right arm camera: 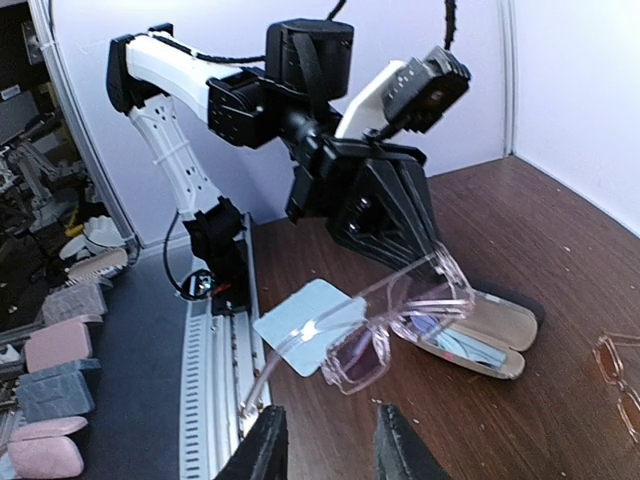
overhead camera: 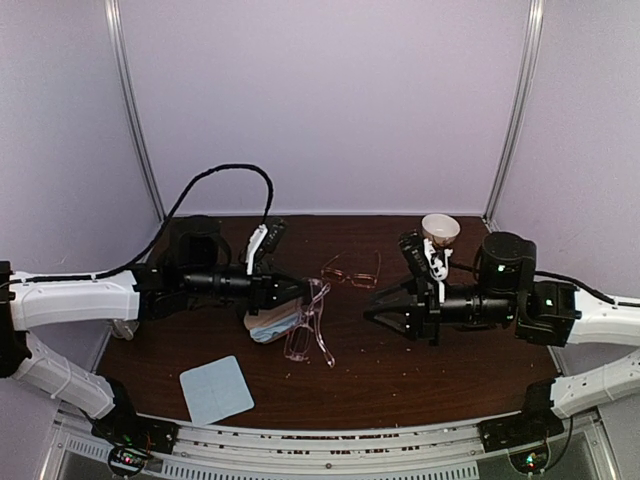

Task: Organize the sunglasses
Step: Fold the right temple of the sunglasses with the sunglasses.

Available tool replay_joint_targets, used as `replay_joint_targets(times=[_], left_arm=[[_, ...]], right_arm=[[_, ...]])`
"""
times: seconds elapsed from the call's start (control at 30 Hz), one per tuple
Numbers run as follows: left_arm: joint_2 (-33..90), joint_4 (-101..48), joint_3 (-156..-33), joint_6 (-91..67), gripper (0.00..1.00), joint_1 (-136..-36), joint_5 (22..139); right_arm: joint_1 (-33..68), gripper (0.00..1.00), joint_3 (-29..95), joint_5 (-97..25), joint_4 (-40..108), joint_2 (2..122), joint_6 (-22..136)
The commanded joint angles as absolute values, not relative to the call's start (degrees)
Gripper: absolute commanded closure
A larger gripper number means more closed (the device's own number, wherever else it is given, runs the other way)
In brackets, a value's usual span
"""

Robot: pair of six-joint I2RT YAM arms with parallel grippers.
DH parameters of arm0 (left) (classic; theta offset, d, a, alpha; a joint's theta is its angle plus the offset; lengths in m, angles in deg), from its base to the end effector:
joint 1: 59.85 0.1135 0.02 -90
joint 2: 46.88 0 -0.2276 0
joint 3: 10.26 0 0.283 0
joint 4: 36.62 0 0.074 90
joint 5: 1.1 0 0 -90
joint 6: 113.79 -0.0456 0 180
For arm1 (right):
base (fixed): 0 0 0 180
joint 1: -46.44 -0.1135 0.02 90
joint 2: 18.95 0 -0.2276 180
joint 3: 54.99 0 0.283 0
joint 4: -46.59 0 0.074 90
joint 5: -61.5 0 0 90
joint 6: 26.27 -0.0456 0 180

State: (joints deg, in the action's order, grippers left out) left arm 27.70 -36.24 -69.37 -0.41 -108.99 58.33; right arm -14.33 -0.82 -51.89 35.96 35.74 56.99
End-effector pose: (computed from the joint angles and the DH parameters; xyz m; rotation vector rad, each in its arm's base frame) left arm 0.2057 -0.2732 0.2265 0.8479 1.8565 -1.3338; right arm 0.1234 0.2576 0.2743 -1.1434 1.5355 1.1869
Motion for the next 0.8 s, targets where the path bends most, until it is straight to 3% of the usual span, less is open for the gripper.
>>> replay_joint_targets(times=[0.0,0.33,0.77], left_arm=[[28.40,-37.41,-72.77,-2.47,1.00,-109.16,58.54],[28.43,-36.51,-75.41,-0.95,1.00,-109.89,58.67],[24.77,-40.78,-73.91,5.12,1.00,-110.29,51.65]], right_arm=[[-15.37,0.71,2.77,-59.87,44.76,40.04,50.91],[-18.62,0.76,6.77,-61.87,60.28,55.94,47.83],[-16.64,0.76,13.03,-65.37,61.93,67.75,53.26]])
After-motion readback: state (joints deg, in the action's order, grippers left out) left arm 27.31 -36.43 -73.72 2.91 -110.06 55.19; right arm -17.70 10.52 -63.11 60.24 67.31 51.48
